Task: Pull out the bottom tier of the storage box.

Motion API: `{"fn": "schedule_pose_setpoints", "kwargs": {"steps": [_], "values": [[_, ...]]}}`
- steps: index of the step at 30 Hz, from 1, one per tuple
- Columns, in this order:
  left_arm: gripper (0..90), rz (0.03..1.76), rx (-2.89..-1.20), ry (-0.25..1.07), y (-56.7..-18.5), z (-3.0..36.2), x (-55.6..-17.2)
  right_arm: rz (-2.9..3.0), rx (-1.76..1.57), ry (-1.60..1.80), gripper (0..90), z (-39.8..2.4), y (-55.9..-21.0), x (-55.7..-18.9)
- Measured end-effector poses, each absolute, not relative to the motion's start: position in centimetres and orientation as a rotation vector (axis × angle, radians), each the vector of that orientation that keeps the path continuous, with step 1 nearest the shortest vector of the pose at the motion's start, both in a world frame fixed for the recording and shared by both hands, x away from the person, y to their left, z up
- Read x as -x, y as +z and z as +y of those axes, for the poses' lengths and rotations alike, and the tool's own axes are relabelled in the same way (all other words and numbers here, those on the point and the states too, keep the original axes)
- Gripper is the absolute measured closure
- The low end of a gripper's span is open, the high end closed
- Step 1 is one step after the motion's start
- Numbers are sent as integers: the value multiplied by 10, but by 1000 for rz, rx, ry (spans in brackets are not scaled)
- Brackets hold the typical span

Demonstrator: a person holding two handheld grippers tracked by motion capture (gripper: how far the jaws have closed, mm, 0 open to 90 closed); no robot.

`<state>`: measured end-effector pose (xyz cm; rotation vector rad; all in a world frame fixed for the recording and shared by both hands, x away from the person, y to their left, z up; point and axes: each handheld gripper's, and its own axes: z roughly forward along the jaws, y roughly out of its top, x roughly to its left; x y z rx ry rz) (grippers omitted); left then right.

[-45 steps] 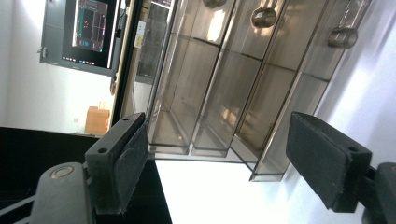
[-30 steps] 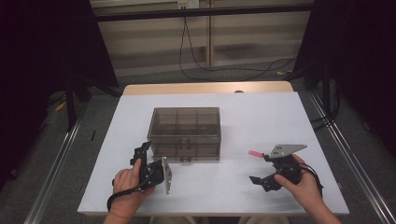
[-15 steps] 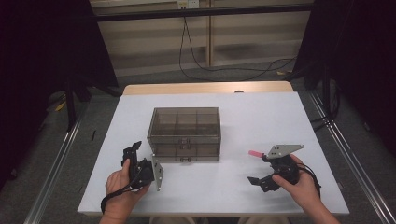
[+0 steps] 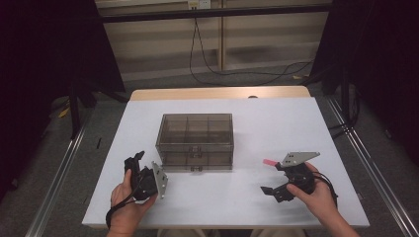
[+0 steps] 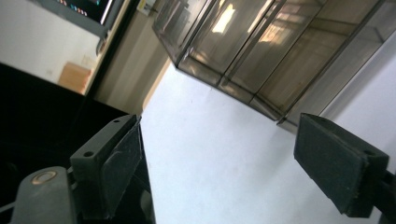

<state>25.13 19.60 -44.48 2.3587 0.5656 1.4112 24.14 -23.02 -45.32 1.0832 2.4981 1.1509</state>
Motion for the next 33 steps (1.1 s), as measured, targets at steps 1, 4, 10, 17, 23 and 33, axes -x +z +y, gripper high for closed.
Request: {"fn": "schedule_pose_setpoints", "kwargs": {"steps": [1, 4, 10, 17, 23, 33], "values": [[144, 602, -2342, 1390, -446, 198, -252, 2499, -1082, 1149, 27, -230, -453, -241], [141, 635, -2338, 1366, -445, 201, -253, 2501, -1074, 1148, 27, -229, -454, -242], [136, 681, -2323, 1317, -448, 204, -256, 2504, -1072, 1145, 27, -227, -454, -242], [126, 725, -2329, 1269, -450, 206, -257, 2507, -1054, 1140, 27, -225, -453, -243], [120, 763, -2316, 1217, -451, 208, -260, 2505, -1033, 1135, 27, -221, -452, -245], [112, 843, -2294, 1127, -451, 215, -264, 2473, -1006, 1160, 22, -210, -445, -247]]}}
